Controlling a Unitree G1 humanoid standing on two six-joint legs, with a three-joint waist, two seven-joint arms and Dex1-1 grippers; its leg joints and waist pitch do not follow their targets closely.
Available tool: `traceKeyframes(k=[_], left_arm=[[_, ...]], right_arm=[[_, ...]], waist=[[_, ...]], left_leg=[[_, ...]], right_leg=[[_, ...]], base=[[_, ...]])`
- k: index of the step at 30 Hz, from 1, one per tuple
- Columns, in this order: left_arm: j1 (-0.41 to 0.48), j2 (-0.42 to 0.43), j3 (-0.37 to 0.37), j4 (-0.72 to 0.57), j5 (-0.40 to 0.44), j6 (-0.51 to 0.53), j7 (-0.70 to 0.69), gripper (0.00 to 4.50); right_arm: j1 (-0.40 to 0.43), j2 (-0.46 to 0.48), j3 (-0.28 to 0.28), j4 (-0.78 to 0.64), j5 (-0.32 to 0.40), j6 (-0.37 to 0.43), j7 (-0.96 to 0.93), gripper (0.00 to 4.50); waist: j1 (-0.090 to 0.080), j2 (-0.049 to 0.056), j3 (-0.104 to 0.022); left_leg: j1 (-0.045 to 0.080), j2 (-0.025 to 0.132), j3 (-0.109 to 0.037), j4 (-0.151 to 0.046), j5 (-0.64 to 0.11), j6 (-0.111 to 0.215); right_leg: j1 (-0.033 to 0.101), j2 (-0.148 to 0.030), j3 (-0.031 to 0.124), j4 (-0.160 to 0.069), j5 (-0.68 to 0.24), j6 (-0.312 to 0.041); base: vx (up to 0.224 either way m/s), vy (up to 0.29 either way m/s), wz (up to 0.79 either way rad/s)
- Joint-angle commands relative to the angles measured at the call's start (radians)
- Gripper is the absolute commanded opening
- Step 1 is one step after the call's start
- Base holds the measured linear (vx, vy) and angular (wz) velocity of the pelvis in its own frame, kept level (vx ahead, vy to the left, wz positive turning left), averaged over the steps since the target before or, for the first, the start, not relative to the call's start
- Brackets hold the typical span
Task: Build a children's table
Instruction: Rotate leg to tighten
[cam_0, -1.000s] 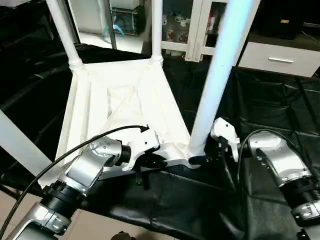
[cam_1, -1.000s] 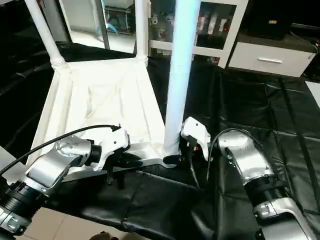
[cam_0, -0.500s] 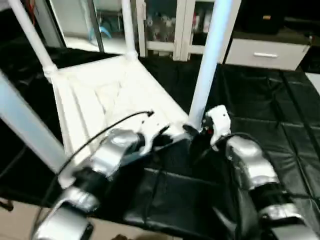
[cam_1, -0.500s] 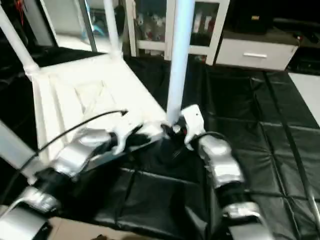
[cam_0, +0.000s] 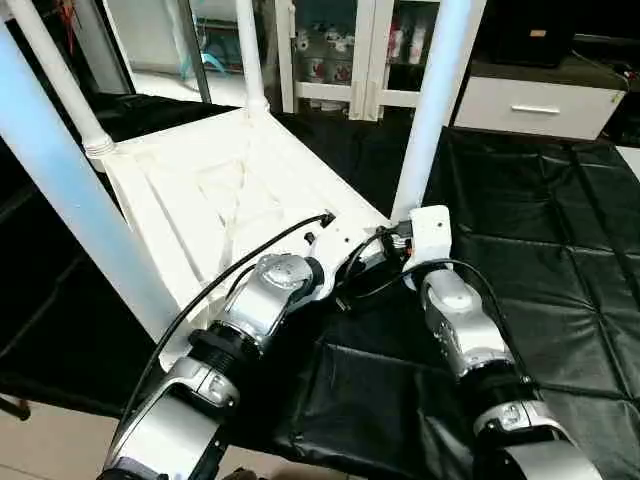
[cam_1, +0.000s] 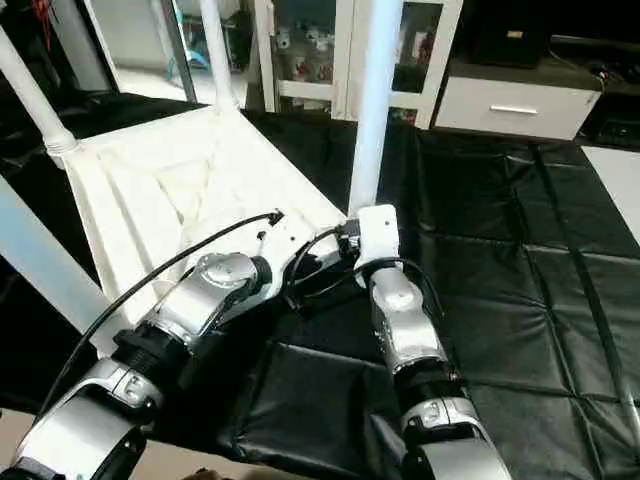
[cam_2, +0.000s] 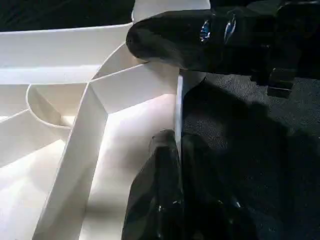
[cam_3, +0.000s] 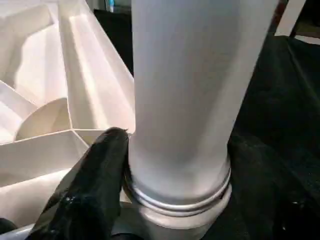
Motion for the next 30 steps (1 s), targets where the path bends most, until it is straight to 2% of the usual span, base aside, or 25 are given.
traceKeyframes(k=[1, 3, 4, 5, 6, 8, 9, 10, 12, 14, 16, 21, 22, 24, 25, 26, 30], left_arm=[[-0.035, 0.032, 0.065, 0.024, 0.026, -0.035, 0.123, 0.0], [-0.029, 0.037, 0.064, 0.016, 0.026, -0.035, 0.11, 0.0], [-0.024, 0.041, 0.063, 0.009, 0.025, -0.033, 0.1, 0.0], [-0.016, 0.048, 0.06, -0.003, 0.025, -0.034, 0.085, 0.0], [-0.004, 0.056, 0.056, -0.02, 0.024, -0.032, 0.068, 0.0], [0.026, 0.076, 0.042, -0.065, 0.018, -0.046, 0.016, 0.0], [0.028, 0.077, 0.041, -0.068, 0.018, -0.048, 0.012, 0.0], [0.045, 0.089, 0.032, -0.096, 0.012, -0.033, -0.018, 0.0], [0.057, 0.1, 0.022, -0.115, 0.008, -0.033, -0.047, 0.0], [0.074, 0.116, 0.009, -0.146, -0.002, -0.018, -0.091, 0.0], [0.121, 0.171, -0.034, -0.241, -0.03, 0.0, -0.227, 0.0], [0.173, 0.239, -0.071, -0.352, -0.064, 0.023, -0.364, 0.0], [0.185, 0.261, -0.086, -0.391, -0.079, 0.035, -0.415, 0.0], [0.194, 0.271, -0.092, -0.416, -0.09, 0.045, -0.439, 0.0], [0.196, 0.274, -0.094, -0.426, -0.091, 0.048, -0.446, 0.0], [0.197, 0.275, -0.094, -0.43, -0.091, 0.047, -0.448, 0.0], [0.204, 0.281, -0.093, -0.461, -0.092, 0.072, -0.45, 0.0]], right_arm=[[0.02, 0.034, 0.044, -0.073, 0.037, -0.037, 0.097, 3.5], [0.021, 0.021, 0.031, -0.093, 0.062, -0.011, 0.127, 3.61], [0.021, 0.009, 0.02, -0.109, 0.082, 0.01, 0.156, 3.74], [0.02, -0.015, 0.011, -0.13, 0.106, 0.042, 0.203, 3.82], [0.023, -0.055, 0.012, -0.156, 0.127, 0.081, 0.275, 3.93], [0.04, -0.16, 0.033, -0.214, 0.163, 0.147, 0.458, 3.93], [0.041, -0.166, 0.034, -0.217, 0.165, 0.15, 0.468, 3.93], [0.058, -0.229, 0.054, -0.241, 0.166, 0.15, 0.567, 3.93], [0.068, -0.268, 0.07, -0.253, 0.166, 0.149, 0.633, 3.93], [0.081, -0.316, 0.091, -0.264, 0.163, 0.139, 0.713, 3.93], [0.094, -0.399, 0.122, -0.283, 0.172, 0.156, 0.846, 3.93], [0.078, -0.44, 0.147, -0.284, 0.179, 0.168, 0.938, 3.93], [0.064, -0.44, 0.156, -0.266, 0.163, 0.148, 0.953, 3.93], [0.041, -0.426, 0.155, -0.229, 0.139, 0.124, 0.926, 3.93], [0.029, -0.421, 0.157, -0.21, 0.129, 0.113, 0.921, 3.93], [0.024, -0.419, 0.16, -0.204, 0.126, 0.11, 0.923, 3.93], [0.005, -0.42, 0.185, -0.18, 0.129, 0.105, 0.965, 3.93]], waist=[[-0.002, -0.013, -0.082], [-0.015, -0.015, -0.083], [-0.018, -0.016, -0.082], [-0.014, -0.013, -0.083], [-0.013, -0.014, -0.082], [-0.003, -0.016, -0.081], [0.001, -0.017, -0.083], [0.002, -0.016, -0.083], [0.007, -0.016, -0.082], [0.007, -0.02, -0.08], [0.011, -0.021, -0.08], [0.018, -0.018, -0.075], [0.022, -0.021, -0.075], [0.031, -0.02, -0.076], [0.031, -0.023, -0.074], [0.036, -0.019, -0.075], [0.043, -0.023, -0.076]], left_leg=[[-0.01, -0.001, 0.001, -0.072, -0.17, 0.075], [-0.018, -0.002, -0.004, -0.073, -0.164, 0.074], [-0.016, -0.003, -0.004, -0.072, -0.164, 0.079], [-0.006, 0.0, -0.001, -0.07, -0.167, 0.083], [0.0, 0.001, 0.002, -0.067, -0.169, 0.093], [-0.002, 0.005, 0.002, -0.068, -0.153, 0.106], [-0.002, 0.005, 0.002, -0.067, -0.148, 0.11], [-0.004, 0.008, 0.002, -0.066, -0.139, 0.114], [-0.003, 0.007, 0.004, -0.065, -0.151, 0.115], [-0.004, 0.005, 0.004, -0.065, -0.179, 0.105], [-0.002, 0.01, 0.002, -0.066, -0.179, 0.103], [0.003, 0.013, 0.004, -0.07, -0.202, 0.093], [0.005, 0.014, 0.004, -0.07, -0.205, 0.091], [0.01, 0.016, 0.004, -0.071, -0.203, 0.08], [0.01, 0.015, 0.006, -0.071, -0.201, 0.076], [0.015, 0.016, 0.007, -0.072, -0.202, 0.071], [0.008, 0.016, 0.005, -0.074, -0.196, 0.069]], right_leg=[[0.083, -0.047, 0.031, -0.071, -0.232, -0.179], [0.091, -0.05, 0.028, -0.071, -0.254, -0.166], [0.089, -0.047, 0.027, -0.074, -0.259, -0.167], [0.081, -0.048, 0.028, -0.078, -0.265, -0.171], [0.076, -0.046, 0.031, -0.078, -0.256, -0.189], [0.081, -0.044, 0.031, -0.073, -0.221, -0.205], [0.084, -0.044, 0.03, -0.07, -0.21, -0.208], [0.082, -0.045, 0.032, -0.068, -0.195, -0.214], [0.079, -0.048, 0.032, -0.071, -0.212, -0.218], [0.078, -0.05, 0.029, -0.078, -0.284, -0.201], [0.077, -0.054, 0.031, -0.079, -0.306, -0.196], [0.067, -0.05, 0.033, -0.079, -0.324, -0.201], [0.066, -0.051, 0.033, -0.08, -0.335, -0.195], [0.061, -0.053, 0.034, -0.079, -0.342, -0.195], [0.059, -0.05, 0.034, -0.08, -0.343, -0.197], [0.056, -0.05, 0.035, -0.078, -0.339, -0.199], [0.064, -0.05, 0.035, -0.072, -0.313, -0.194]], base=[[0.0, 0.0, 0.0], [0.0, 0.0, 0.0], [0.0, 0.0, 0.0], [0.0, 0.0, 0.0], [0.0, 0.0, 0.0], [0.0, 0.0, 0.0], [0.0, 0.0, 0.0], [0.0, 0.0, 0.0], [0.0, 0.0, 0.0], [0.0, 0.0, 0.0], [0.0, 0.0, 0.0], [0.0, 0.0, 0.0], [0.0, 0.0, 0.0], [0.0, 0.0, 0.0], [0.0, 0.0, 0.0], [0.0, 0.0, 0.0], [0.0, 0.0, 0.0]])
